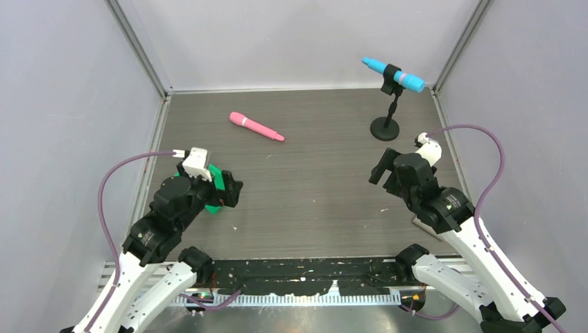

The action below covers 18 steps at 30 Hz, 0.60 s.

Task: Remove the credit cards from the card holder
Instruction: Move the card holder to the center of the board.

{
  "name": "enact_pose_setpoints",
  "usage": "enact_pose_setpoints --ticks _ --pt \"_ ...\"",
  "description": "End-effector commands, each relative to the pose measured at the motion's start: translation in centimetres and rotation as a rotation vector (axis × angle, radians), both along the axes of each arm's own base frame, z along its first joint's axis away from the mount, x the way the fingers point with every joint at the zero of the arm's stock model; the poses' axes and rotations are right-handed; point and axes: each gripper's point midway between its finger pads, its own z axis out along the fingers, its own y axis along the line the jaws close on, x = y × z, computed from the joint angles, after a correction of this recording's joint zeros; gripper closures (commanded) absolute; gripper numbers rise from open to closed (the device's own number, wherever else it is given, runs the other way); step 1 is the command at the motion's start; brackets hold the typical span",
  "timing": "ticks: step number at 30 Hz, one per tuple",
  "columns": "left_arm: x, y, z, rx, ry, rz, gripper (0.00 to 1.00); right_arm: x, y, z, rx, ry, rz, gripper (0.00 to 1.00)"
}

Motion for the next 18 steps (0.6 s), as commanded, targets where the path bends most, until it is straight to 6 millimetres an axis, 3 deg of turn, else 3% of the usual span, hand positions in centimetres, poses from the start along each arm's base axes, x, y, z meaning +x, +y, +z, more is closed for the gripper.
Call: enact_pose_setpoints --ticks 1,10,18 --pt "0.1 0.1 1.5 -0.02 -0.053 0.006 0.01 0.1 -0.9 1.3 0.006 -0.046 -0.048 0.05" --pt "0.0 0.3 1.7 -0.02 -0.063 0.011 0.01 -0.1 -1.5 1.1 0.032 -0.061 -0.104 0.05" --pt "-0.3 -0.4 1.7 -0.042 -0.054 -0.024 0.01 0.3 -4.2 0.0 -0.056 -0.08 -0.239 0.0"
